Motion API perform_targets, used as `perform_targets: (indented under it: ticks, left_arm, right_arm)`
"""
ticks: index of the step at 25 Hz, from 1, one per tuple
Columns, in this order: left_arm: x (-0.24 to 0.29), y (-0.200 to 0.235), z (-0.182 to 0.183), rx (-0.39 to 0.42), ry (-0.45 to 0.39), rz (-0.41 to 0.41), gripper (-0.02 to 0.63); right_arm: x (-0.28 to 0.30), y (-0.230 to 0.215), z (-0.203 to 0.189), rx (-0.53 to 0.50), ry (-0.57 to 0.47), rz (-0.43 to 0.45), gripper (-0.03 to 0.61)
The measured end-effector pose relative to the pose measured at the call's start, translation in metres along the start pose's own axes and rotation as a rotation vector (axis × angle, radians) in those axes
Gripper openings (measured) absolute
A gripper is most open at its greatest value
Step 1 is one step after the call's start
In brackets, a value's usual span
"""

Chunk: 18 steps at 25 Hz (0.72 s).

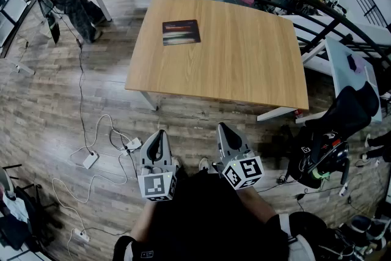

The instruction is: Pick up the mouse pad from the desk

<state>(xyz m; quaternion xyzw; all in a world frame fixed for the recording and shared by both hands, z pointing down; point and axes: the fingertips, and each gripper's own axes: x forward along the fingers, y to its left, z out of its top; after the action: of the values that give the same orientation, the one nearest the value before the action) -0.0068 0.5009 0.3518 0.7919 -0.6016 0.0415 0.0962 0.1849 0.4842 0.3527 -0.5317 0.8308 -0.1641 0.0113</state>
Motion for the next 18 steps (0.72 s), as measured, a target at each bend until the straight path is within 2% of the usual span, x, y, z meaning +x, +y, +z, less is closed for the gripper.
perform_targets:
  ticks: [3, 11, 18]
  left_arm:
    - [0.001, -0.004, 0.007, 0.014, -0.024, -0.015, 0.023]
    - [-0.002, 0.003, 0.006, -0.002, -0.021, -0.026, 0.023]
    - [-0.005, 0.02, 0.005, -0.014, -0.023, -0.044, 0.023]
  right_arm:
    - [-0.001, 0.0, -0.001, 0.001, -0.001, 0.0, 0.031]
    - [0.004, 0.009, -0.006, -0.006, 0.024, 0.003, 0.031]
    - [0.009, 0.025, -0.004, -0.003, 0.004, -0.02, 0.031]
